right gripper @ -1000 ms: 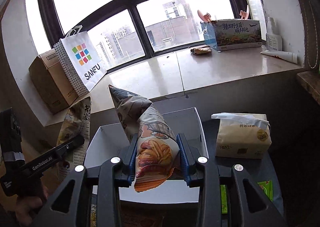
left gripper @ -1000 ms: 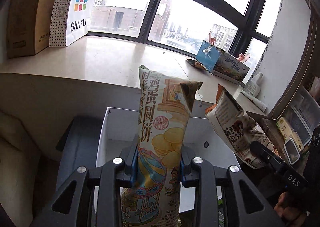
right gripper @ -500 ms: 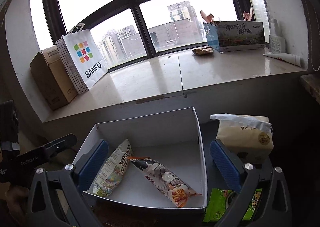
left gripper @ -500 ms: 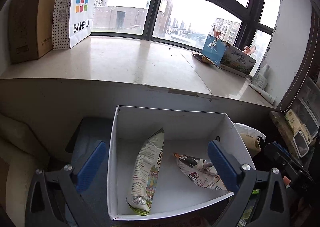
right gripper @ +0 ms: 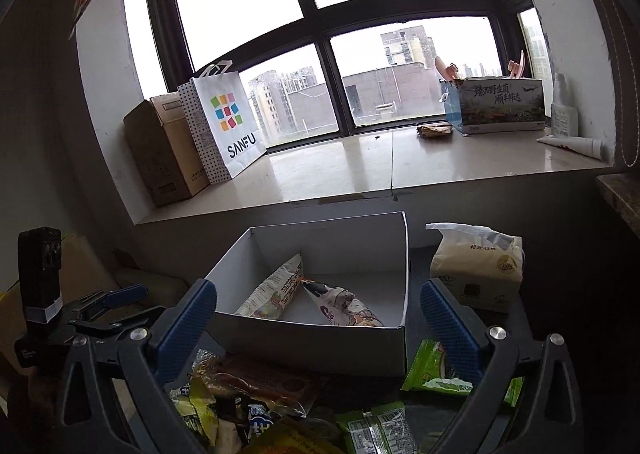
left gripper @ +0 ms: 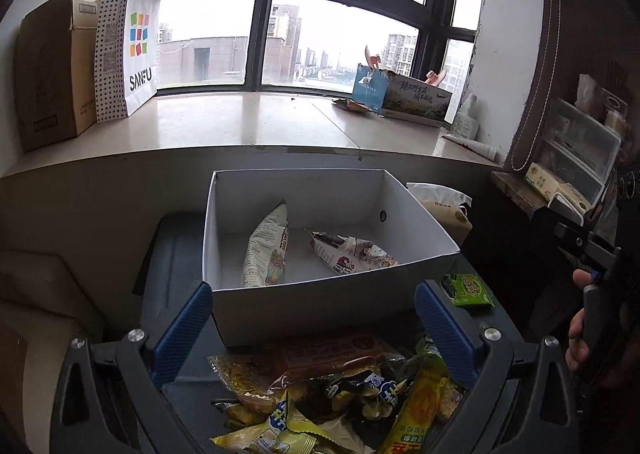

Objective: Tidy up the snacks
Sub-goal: 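Move both tools back over the snack pile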

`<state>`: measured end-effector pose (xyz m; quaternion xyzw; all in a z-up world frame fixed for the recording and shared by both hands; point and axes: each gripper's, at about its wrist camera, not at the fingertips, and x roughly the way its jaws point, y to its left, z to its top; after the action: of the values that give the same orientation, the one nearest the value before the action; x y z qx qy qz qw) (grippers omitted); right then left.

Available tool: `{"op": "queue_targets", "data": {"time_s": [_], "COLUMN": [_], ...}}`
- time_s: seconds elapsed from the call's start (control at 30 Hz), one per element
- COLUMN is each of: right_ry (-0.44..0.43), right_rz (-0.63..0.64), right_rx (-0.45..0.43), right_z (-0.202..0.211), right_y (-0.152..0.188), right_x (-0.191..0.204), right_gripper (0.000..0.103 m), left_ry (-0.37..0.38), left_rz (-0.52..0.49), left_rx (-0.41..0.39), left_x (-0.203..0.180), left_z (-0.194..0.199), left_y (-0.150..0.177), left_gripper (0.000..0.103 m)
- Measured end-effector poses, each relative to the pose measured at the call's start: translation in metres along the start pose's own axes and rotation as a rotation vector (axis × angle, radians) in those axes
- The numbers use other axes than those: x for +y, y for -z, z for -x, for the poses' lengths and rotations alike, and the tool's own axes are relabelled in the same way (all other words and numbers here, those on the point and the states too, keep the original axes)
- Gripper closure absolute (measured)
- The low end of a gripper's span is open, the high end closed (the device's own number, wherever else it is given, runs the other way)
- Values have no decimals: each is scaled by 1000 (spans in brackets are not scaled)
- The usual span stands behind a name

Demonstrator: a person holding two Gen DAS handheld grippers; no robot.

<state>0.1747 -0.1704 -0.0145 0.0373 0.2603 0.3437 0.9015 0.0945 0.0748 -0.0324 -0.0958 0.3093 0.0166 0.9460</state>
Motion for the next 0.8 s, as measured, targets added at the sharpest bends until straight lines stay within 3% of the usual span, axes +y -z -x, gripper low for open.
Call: {"op": "queue_targets", "data": {"time_s": [0.17,0.4,0.47,0.6,0.8], "right_ry": [14,32,44,46,48], "right_rz": [73,51,38,19,23], "right_rx": [22,23,34,70,94], "right_z": [45,92,98,103,99], "right_y": [41,95,107,122,130], "right_x": [-3,-7,-9,-14,-14], "right_gripper": [0,0,0,0,0], "left_ry": [39,34,47,-10,-30], "left_rz": [-12,-35,-39,-37,-42], "left_rx": [44,85,100,165,229], "left_x": [-6,-8,-7,0,19], "left_z": [28,44,40,17,-13], "left_y": [50,98,107,116,124], "left_gripper": [0,0,0,0,0]}}
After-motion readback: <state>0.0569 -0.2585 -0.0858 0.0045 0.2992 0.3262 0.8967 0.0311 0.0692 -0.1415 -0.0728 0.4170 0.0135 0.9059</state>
